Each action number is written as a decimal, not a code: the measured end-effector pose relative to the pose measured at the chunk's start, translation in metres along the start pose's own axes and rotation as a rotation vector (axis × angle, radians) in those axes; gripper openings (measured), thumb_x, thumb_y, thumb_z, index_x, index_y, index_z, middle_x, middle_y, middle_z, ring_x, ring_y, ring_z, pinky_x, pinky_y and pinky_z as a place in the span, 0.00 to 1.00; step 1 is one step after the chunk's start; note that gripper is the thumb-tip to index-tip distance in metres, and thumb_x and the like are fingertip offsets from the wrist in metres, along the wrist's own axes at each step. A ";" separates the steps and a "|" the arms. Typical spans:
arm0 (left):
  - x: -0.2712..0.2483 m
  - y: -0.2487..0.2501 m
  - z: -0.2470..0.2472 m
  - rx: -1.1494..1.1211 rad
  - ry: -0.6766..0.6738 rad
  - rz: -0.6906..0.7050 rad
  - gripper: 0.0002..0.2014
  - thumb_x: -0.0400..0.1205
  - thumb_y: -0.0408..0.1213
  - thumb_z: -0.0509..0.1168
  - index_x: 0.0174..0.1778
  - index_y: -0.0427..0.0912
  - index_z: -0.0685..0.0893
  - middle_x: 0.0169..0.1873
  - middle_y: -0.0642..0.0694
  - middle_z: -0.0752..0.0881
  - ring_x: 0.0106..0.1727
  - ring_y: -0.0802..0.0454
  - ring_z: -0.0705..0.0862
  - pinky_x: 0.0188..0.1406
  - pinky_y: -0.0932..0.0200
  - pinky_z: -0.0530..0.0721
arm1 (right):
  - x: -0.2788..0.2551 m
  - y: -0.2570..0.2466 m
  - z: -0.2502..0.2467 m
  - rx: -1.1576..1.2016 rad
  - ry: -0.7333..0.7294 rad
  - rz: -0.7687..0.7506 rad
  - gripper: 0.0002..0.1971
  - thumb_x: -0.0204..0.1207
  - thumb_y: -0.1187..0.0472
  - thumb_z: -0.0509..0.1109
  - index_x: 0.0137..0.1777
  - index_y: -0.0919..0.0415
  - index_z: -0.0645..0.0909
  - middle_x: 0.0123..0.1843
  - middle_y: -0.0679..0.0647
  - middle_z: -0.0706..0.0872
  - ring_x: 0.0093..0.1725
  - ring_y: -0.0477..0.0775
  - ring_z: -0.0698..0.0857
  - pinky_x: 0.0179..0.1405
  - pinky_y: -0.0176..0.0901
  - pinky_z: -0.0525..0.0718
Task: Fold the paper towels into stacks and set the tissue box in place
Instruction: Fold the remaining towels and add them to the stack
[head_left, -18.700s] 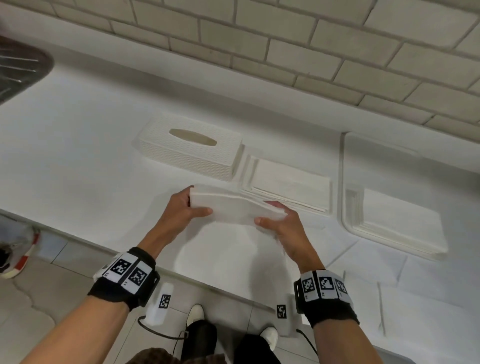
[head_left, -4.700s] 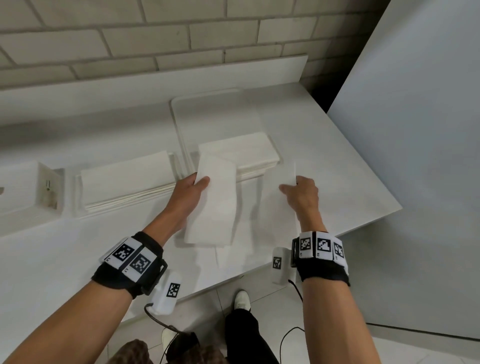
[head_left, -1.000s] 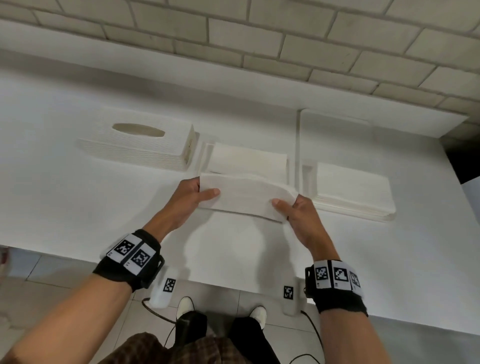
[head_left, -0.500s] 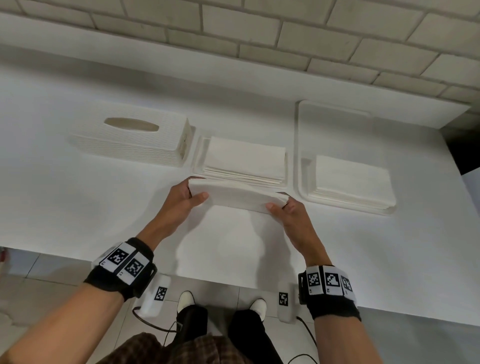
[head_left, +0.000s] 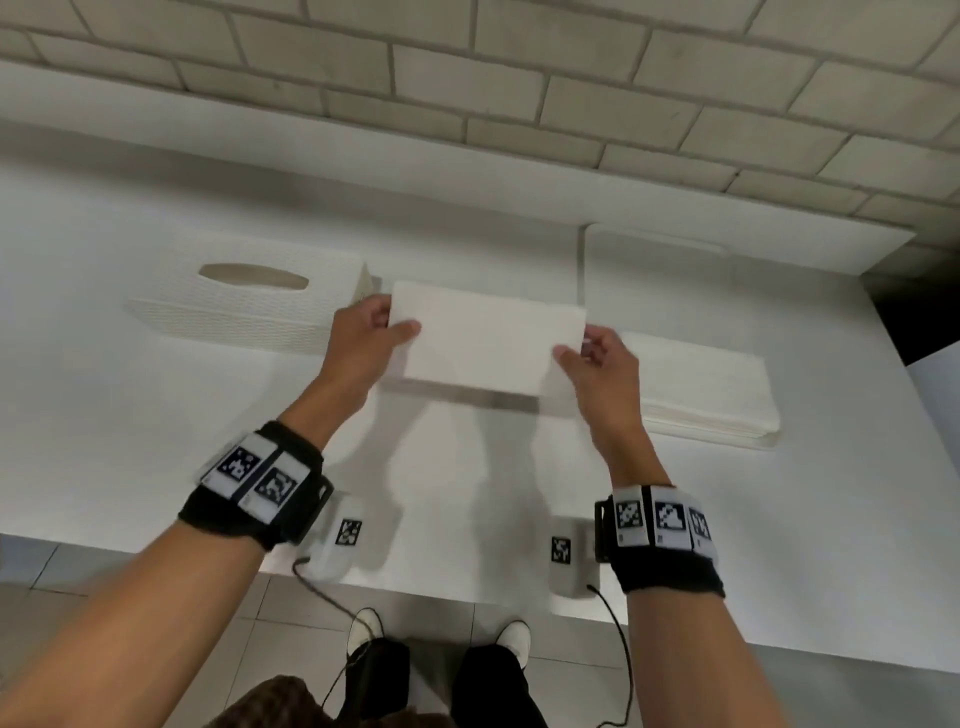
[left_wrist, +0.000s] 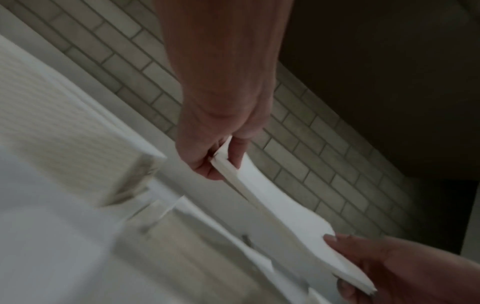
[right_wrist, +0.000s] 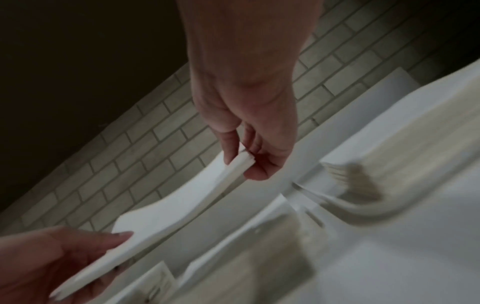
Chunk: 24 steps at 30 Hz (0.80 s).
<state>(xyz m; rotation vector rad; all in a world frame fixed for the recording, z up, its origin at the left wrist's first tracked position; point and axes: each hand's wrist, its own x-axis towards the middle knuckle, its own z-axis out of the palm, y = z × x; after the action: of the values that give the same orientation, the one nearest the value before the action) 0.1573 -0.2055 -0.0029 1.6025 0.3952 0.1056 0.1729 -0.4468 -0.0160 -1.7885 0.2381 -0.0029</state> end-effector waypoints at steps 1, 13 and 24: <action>0.012 0.007 0.004 0.020 0.019 -0.004 0.09 0.76 0.24 0.71 0.51 0.36 0.86 0.47 0.41 0.89 0.46 0.48 0.87 0.52 0.55 0.86 | 0.013 -0.008 0.003 0.002 0.040 0.006 0.15 0.73 0.64 0.76 0.59 0.57 0.80 0.53 0.61 0.89 0.49 0.58 0.88 0.55 0.51 0.86; 0.064 -0.011 0.032 0.422 0.128 -0.077 0.09 0.75 0.27 0.71 0.50 0.39 0.86 0.38 0.49 0.84 0.44 0.50 0.80 0.28 0.71 0.75 | 0.064 0.004 0.030 -0.285 0.082 0.202 0.18 0.76 0.63 0.74 0.65 0.60 0.78 0.56 0.55 0.86 0.44 0.52 0.82 0.46 0.41 0.79; 0.075 -0.045 0.036 0.646 0.108 0.015 0.13 0.73 0.29 0.73 0.28 0.36 0.75 0.29 0.41 0.75 0.32 0.49 0.72 0.20 0.67 0.62 | 0.071 0.033 0.038 -0.462 0.102 0.169 0.19 0.75 0.63 0.75 0.65 0.67 0.81 0.62 0.63 0.83 0.59 0.63 0.85 0.61 0.52 0.83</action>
<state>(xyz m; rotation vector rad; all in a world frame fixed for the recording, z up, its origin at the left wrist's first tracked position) 0.2302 -0.2145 -0.0623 2.2424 0.5352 0.0795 0.2419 -0.4282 -0.0654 -2.2241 0.4938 0.0881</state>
